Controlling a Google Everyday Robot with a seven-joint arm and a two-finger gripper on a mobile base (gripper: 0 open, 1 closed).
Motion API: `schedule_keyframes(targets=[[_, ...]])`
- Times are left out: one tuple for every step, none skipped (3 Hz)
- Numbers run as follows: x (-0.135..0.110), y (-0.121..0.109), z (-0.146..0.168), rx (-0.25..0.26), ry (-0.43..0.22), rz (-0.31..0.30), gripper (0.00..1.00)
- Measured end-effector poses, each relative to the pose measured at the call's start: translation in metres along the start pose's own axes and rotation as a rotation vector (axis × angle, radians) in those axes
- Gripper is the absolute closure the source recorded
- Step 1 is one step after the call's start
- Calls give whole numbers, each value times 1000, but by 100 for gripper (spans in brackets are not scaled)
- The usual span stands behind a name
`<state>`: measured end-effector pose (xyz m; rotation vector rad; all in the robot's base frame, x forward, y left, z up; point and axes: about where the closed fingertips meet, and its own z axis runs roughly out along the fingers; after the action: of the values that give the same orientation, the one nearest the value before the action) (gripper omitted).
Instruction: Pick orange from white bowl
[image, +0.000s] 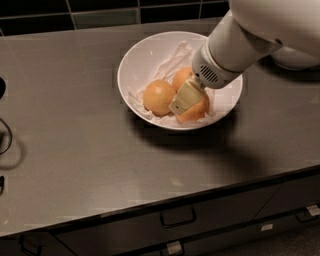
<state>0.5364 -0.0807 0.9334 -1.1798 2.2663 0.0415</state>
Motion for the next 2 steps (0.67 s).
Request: schedule_keyframes(targets=[[2,3,2,-9,6,7,25],[8,10,10,-30,13,24,26]])
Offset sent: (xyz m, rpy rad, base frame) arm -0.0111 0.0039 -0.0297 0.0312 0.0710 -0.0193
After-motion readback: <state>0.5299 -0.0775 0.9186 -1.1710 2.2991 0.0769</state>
